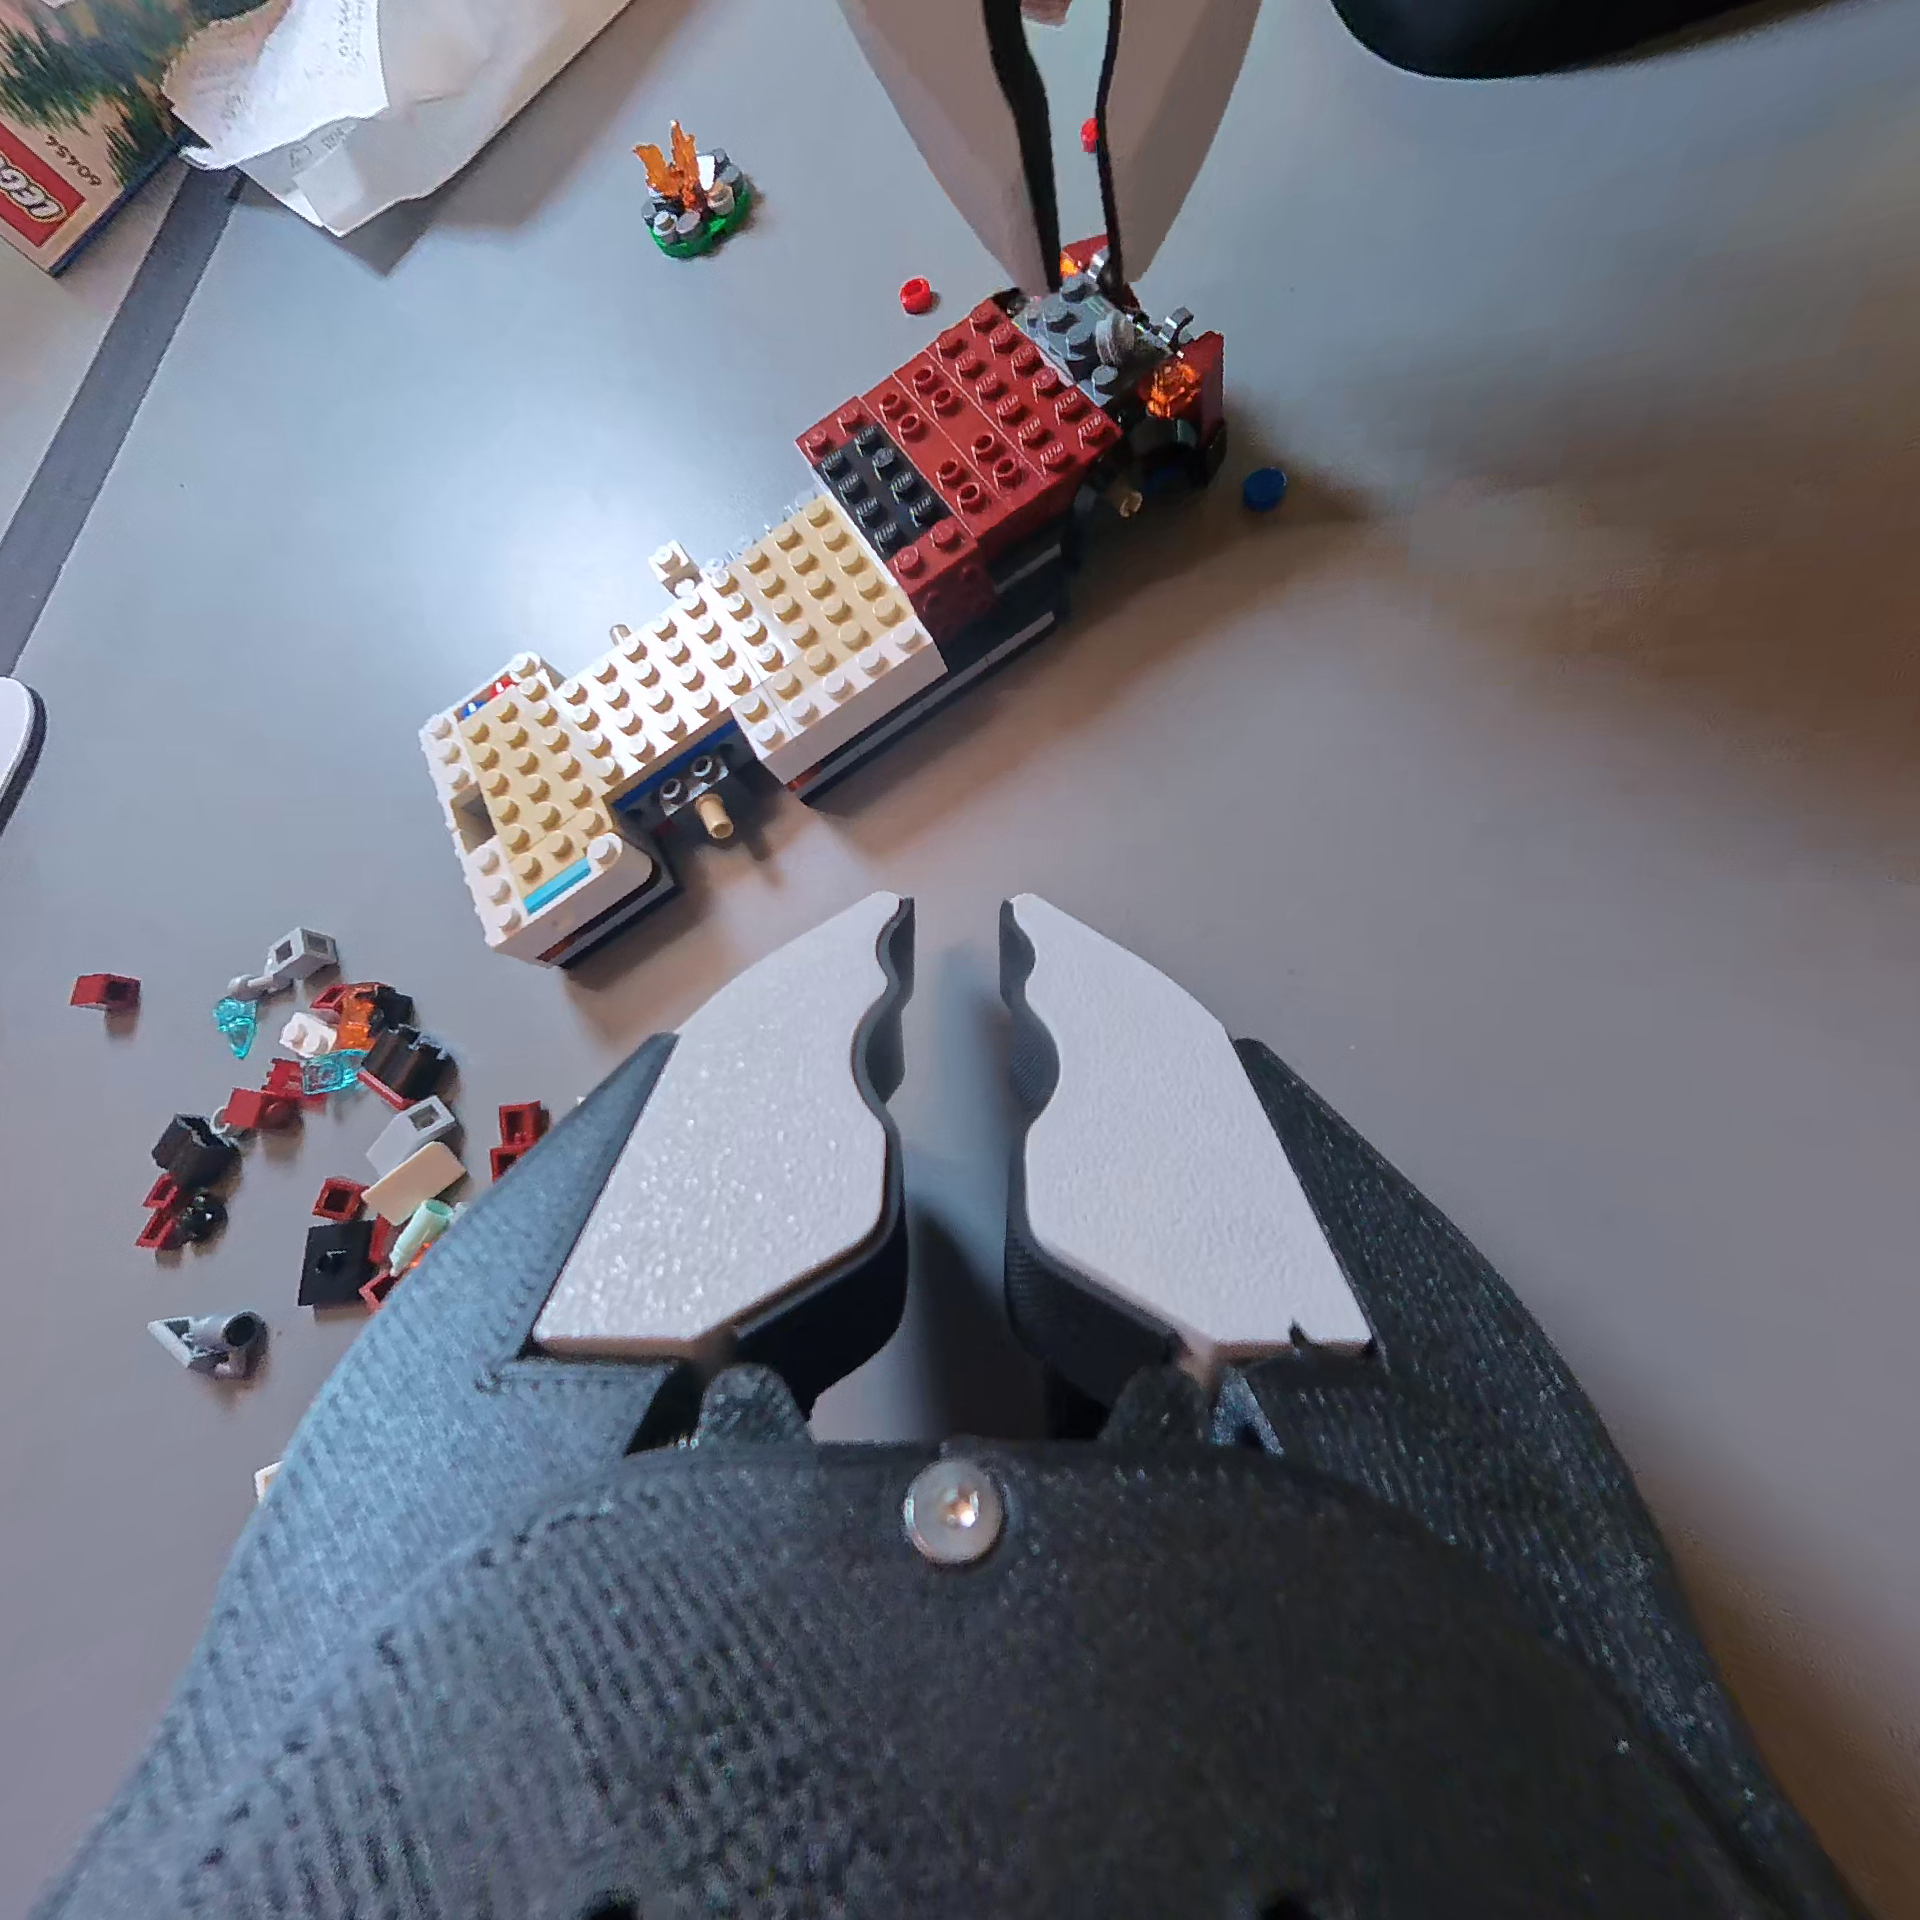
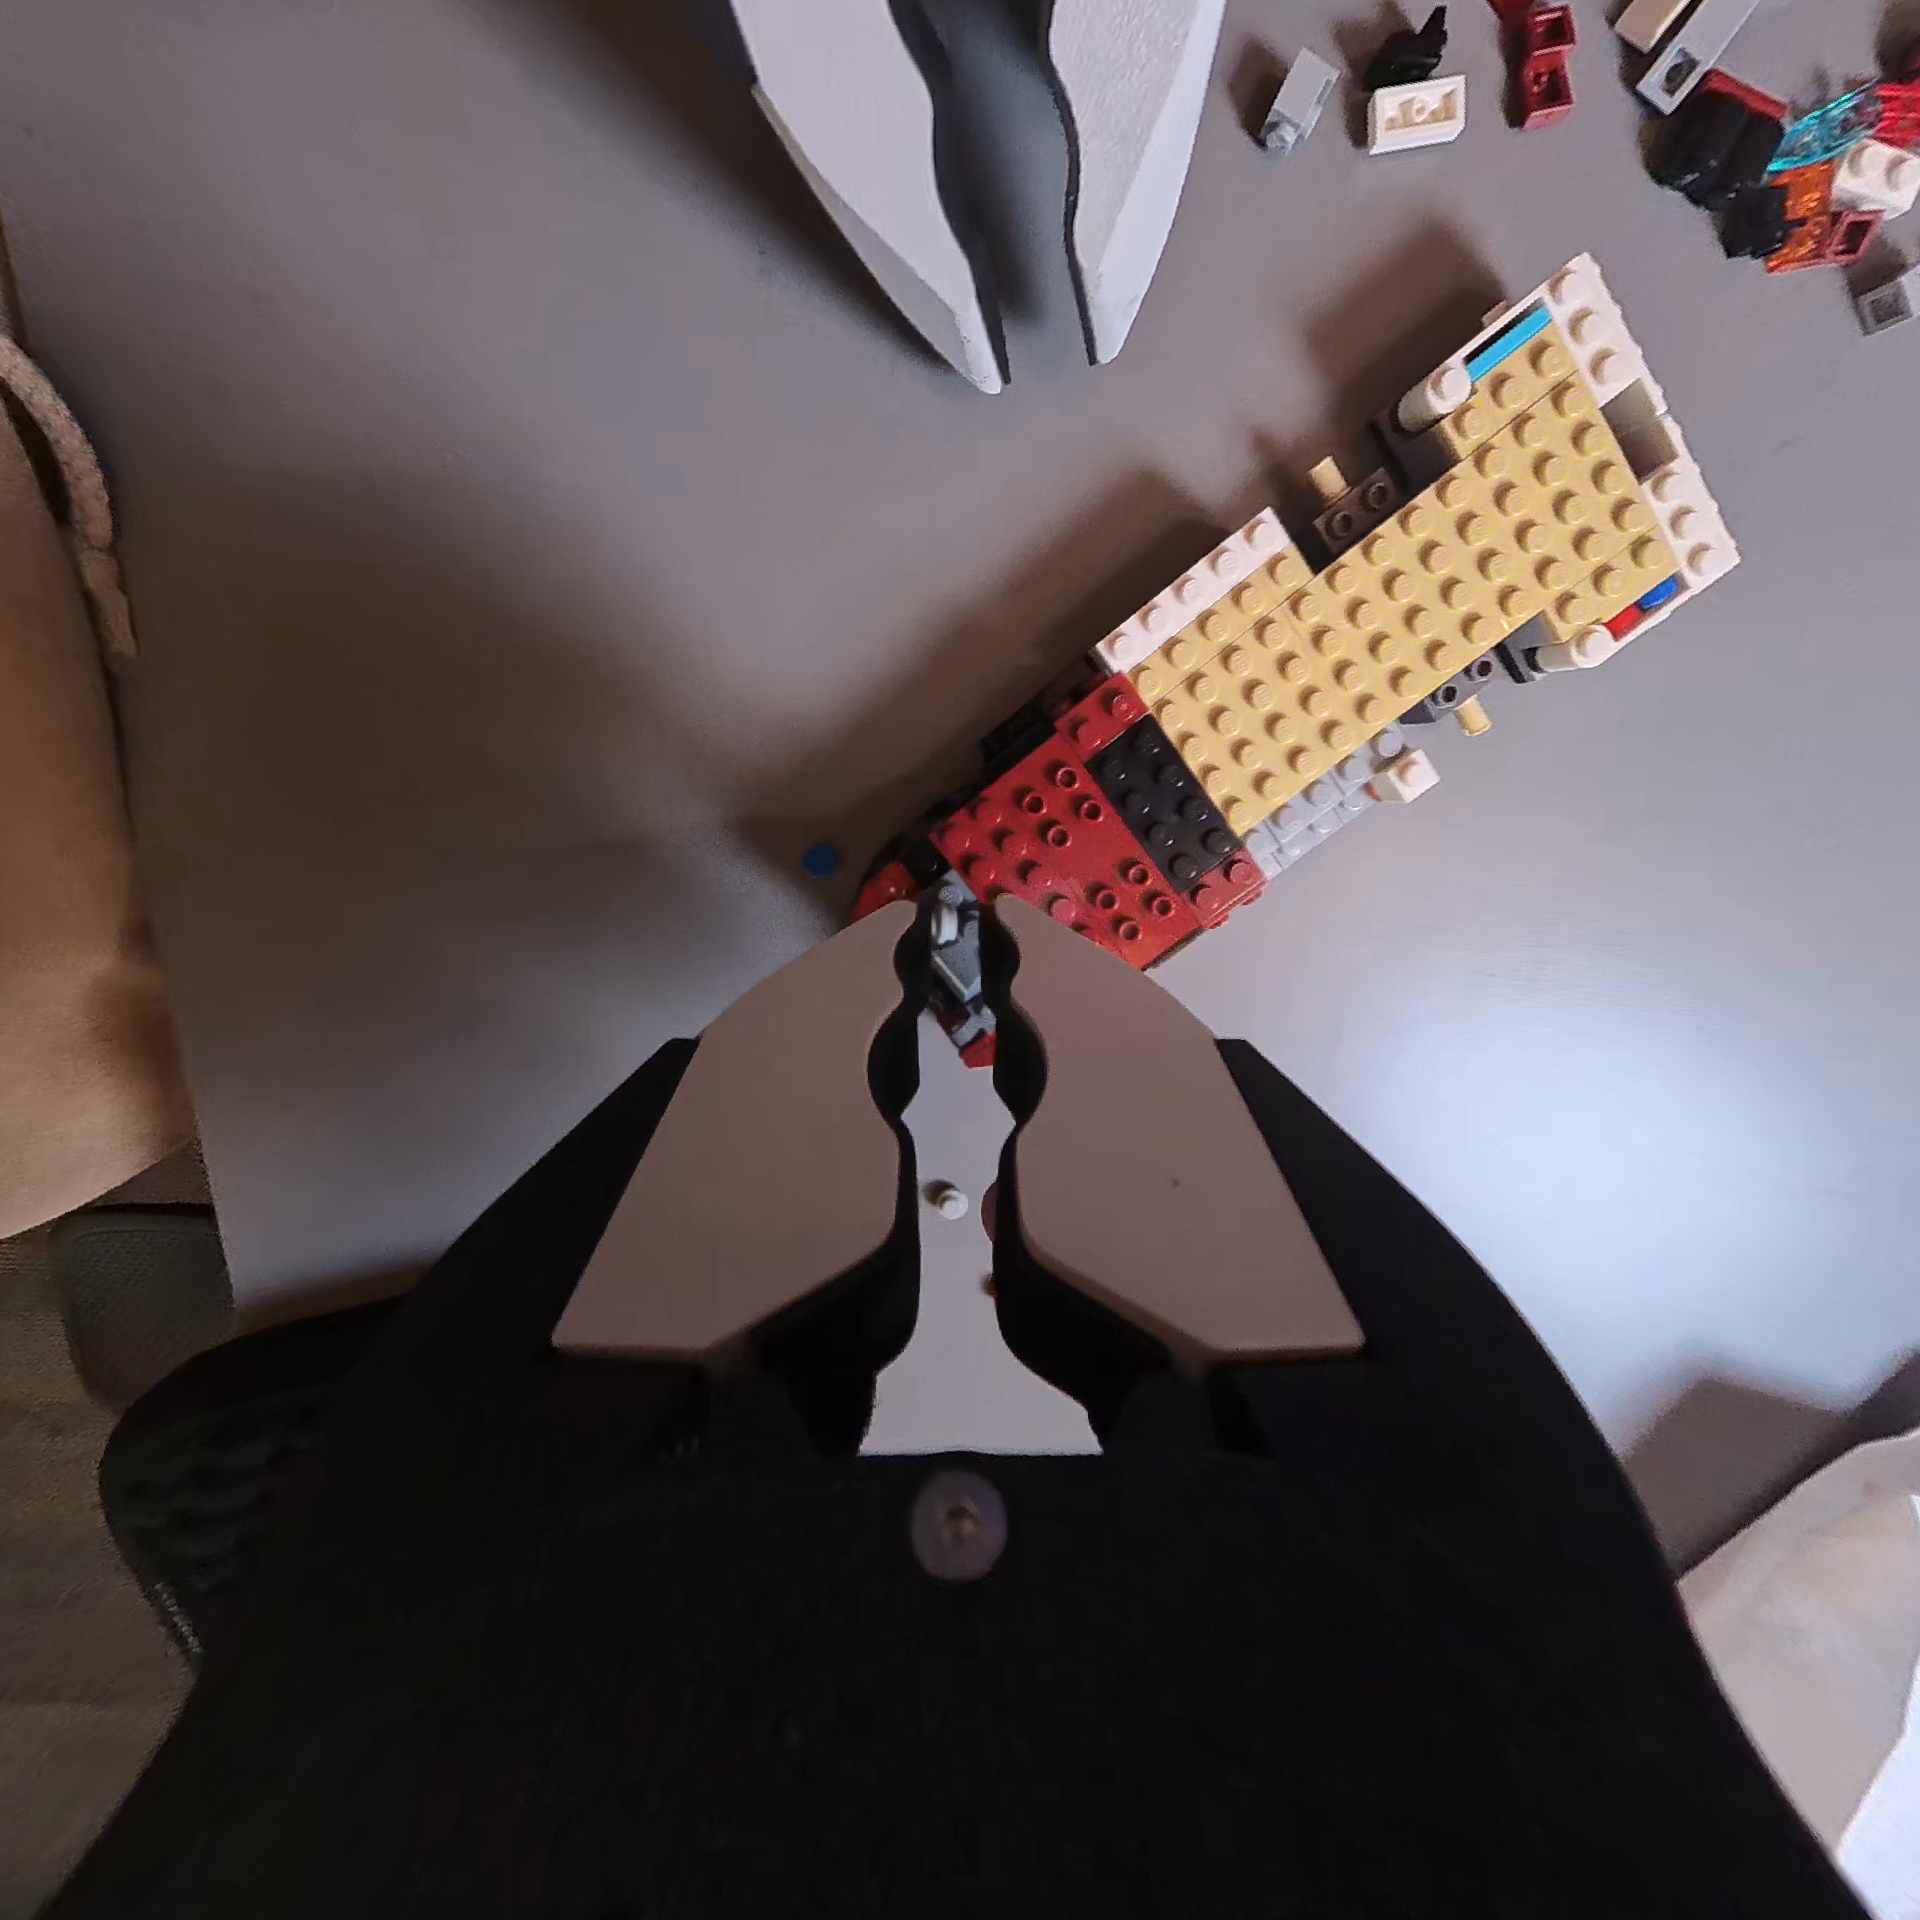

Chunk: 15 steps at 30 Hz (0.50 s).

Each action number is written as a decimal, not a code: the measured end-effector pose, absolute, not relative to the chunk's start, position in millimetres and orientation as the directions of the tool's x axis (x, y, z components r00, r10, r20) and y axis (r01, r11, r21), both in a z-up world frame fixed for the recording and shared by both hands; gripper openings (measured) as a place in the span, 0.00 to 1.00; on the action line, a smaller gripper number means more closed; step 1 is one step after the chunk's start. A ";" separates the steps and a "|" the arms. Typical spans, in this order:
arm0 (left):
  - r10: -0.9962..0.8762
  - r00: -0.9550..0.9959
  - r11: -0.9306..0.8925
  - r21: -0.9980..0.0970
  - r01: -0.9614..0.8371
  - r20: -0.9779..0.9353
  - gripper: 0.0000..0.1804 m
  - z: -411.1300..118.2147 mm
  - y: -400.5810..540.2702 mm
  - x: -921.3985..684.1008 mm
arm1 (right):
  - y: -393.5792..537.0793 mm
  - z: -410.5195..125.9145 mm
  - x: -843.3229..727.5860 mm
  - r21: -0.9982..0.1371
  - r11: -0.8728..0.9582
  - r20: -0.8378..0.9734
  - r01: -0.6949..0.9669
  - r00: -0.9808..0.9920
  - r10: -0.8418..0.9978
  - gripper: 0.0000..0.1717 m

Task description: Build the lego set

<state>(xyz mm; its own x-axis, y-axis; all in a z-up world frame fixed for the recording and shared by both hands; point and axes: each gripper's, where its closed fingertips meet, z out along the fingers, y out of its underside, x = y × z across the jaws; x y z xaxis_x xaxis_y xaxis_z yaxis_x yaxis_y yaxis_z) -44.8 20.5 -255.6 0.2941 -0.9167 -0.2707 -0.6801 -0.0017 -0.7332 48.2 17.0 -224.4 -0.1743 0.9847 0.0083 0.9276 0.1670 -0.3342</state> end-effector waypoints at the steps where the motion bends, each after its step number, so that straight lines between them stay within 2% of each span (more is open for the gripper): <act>1: -0.917 0.293 -0.002 -0.733 -0.680 -0.270 0.08 -255.9 20.4 -44.7 | 14.7 -224.5 49.4 -0.341 0.174 0.011 0.924 -0.182 0.983 0.05; 15: -0.919 0.298 -0.011 -0.737 -0.676 -0.260 0.08 -256.9 19.6 -43.9 | 13.4 -233.2 51.4 -0.380 0.183 0.067 0.907 -0.170 0.983 0.04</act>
